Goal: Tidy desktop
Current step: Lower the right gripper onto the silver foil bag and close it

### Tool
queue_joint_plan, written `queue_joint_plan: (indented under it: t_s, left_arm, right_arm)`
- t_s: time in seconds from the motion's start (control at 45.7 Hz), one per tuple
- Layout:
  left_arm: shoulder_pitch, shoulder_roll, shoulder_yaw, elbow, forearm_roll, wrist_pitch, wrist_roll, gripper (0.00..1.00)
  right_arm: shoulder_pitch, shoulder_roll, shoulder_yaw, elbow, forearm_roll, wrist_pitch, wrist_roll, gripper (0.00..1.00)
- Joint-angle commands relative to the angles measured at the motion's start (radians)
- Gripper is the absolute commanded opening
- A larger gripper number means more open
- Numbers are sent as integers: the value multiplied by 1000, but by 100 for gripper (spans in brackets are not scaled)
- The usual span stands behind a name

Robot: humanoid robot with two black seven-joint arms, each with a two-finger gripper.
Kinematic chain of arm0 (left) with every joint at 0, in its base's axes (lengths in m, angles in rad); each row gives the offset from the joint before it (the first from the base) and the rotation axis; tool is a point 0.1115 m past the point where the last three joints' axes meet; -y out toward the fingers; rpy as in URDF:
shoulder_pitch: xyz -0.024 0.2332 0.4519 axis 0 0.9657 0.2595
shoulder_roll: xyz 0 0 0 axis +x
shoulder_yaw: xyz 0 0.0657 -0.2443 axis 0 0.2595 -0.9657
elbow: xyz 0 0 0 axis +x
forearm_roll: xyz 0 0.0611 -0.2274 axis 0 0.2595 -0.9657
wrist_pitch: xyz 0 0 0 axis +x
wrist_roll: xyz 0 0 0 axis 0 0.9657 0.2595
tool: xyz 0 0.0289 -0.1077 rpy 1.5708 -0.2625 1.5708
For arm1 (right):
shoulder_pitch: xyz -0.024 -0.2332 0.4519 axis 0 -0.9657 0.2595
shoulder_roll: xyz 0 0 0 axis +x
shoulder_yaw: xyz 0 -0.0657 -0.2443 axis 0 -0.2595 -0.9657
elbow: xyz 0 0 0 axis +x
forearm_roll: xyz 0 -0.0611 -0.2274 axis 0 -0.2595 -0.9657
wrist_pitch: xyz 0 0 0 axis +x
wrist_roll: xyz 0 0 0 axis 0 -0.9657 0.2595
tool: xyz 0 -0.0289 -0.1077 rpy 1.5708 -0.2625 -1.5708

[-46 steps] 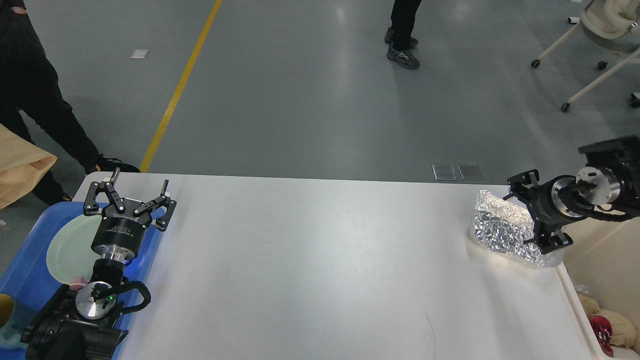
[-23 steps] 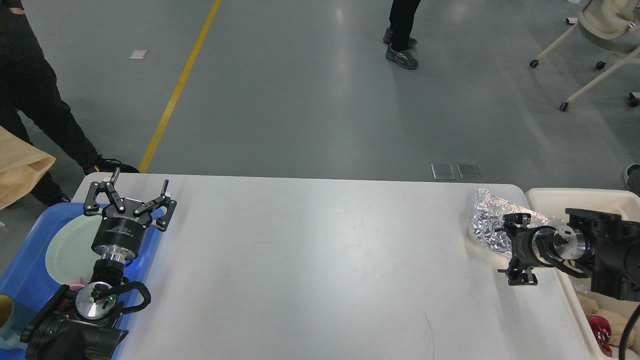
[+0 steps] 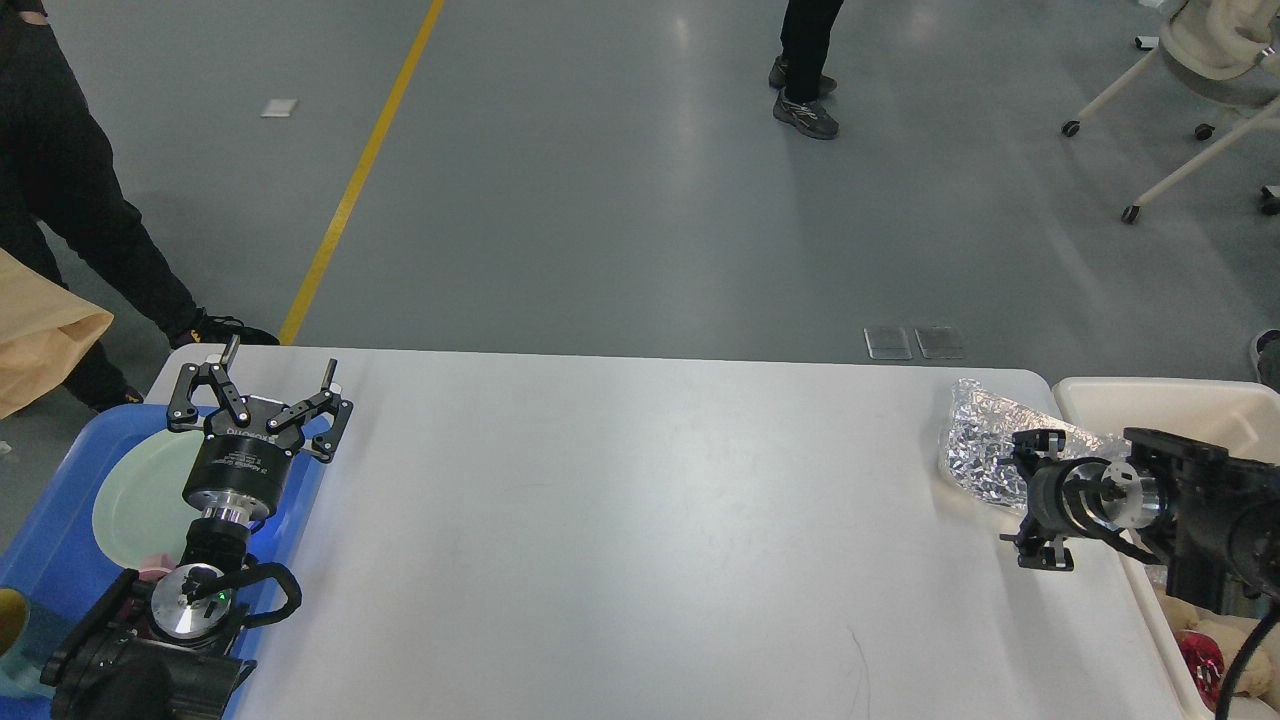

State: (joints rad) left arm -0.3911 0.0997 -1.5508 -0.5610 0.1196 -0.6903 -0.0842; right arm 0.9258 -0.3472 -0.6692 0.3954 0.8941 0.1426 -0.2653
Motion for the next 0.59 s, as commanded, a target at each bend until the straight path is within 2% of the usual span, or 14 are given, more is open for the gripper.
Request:
queue_joint_plan:
  t_s: [0.0,0.197,0.394,0.504,0.569]
  left_arm:
    - [0,0,0,0,0,0,0,96]
    - [0,0,0,0,0,0,0,96]
    - [0,0,0,0,0,0,0,96]
    - [0,1,0,1,0,0,0,96]
    - [0,0,0,0,0,0,0,96]
  right_arm:
    - [-30,0,62,0,-17,-29,1,50]
    - [-36,0,92,2,-67,-34,0,30]
    - [-42,-1,99,-1,-69,-44,6,26]
    - [-53,2,106,0,-69,-44,4,18]
    - [-55,2,106,0,-72,-44,4,8]
